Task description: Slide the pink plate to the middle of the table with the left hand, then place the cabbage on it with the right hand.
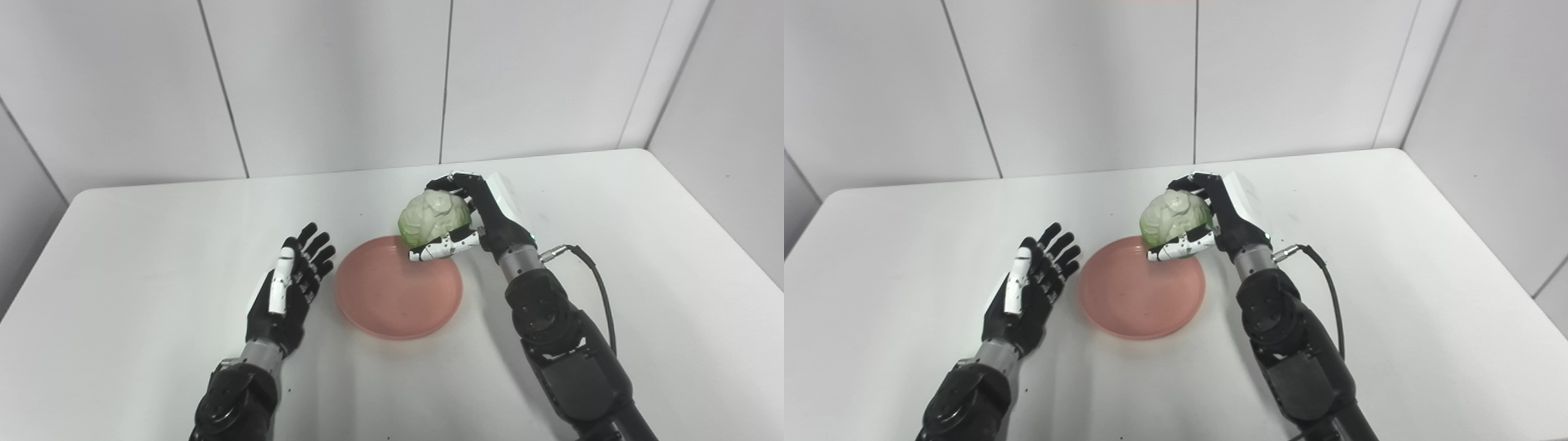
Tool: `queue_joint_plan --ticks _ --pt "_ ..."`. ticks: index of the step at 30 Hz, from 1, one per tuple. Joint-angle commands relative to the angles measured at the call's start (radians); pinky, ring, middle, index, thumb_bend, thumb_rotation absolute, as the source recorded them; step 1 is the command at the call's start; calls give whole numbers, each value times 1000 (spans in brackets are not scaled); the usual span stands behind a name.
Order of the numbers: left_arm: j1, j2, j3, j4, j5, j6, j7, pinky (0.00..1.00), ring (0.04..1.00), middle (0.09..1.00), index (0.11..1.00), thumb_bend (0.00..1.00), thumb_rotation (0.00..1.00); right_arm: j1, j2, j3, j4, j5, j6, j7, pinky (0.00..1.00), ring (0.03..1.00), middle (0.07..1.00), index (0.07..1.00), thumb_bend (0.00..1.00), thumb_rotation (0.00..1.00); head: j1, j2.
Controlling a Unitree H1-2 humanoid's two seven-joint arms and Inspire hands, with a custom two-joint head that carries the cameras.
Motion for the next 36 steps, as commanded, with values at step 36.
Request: queue_joint_plan --ticks 36 --pt "3 -2 -16 -60 28 63 41 925 908 916 913 463 1000 1 79 92 164 -58 -129 -15 360 420 441 516 526 0 -8 57"
